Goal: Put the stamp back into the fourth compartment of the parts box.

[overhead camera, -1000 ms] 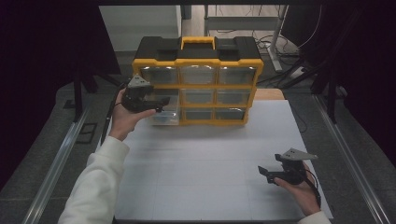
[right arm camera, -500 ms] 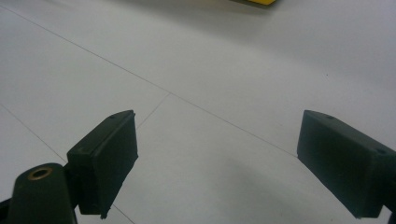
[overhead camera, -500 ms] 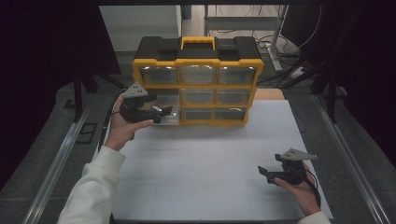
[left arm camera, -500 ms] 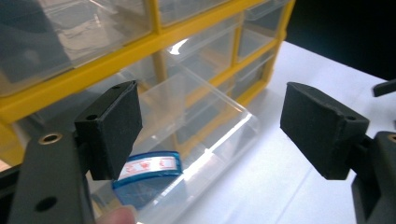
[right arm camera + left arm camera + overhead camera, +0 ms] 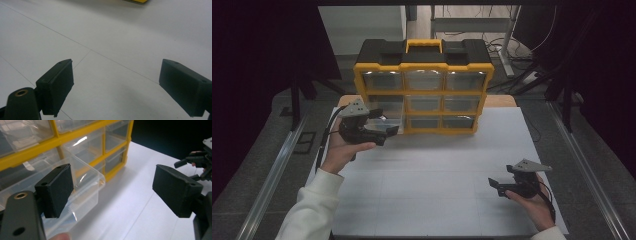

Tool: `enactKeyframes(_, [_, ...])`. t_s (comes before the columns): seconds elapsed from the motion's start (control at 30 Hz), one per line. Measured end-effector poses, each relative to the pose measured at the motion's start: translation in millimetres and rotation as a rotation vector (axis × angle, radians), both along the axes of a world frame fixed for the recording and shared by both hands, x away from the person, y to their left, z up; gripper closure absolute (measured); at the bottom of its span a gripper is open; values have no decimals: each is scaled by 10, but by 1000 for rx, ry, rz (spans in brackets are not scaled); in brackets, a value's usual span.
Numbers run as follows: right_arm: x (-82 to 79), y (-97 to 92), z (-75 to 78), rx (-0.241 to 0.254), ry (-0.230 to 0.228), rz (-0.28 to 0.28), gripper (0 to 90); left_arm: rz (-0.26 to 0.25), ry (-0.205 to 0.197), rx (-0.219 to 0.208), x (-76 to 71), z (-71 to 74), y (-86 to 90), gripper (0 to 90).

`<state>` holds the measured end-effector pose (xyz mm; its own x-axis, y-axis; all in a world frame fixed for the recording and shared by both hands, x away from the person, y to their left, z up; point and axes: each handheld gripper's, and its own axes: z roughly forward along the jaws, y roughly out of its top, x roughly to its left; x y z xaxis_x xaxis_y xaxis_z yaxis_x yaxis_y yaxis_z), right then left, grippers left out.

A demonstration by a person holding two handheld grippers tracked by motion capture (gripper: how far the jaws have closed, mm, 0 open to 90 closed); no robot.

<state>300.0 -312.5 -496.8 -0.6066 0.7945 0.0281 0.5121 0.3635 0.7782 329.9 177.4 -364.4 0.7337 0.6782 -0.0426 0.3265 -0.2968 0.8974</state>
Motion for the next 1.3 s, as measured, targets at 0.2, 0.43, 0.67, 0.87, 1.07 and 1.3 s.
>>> enactKeyframes(0.2, [1, 1, -1, -1, 1, -1, 126, -3, 12, 10, -89, -44, -8, 170])
enactKeyframes(0.43, [1, 2, -2, -3, 3, -2, 125, -31, 10, 18, -201, -107, -56, 170])
enactKeyframes(0.67, [1, -2, 0, -2, 0, -1, 125, -25, 40, 36, -231, -176, -105, 172])
enactKeyframes(0.87, [-9, -9, 1, 0, -3, -2, 125, -23, 58, 58, -268, -235, -159, 173])
enactKeyframes(1.07, [-13, -13, 1, -2, -2, 0, 126, -17, 88, 86, -258, -332, -179, 175])
enactKeyframes(1.3, [-14, -12, 3, 0, -4, 2, 125, -9, 107, 86, -251, -371, -161, 179])
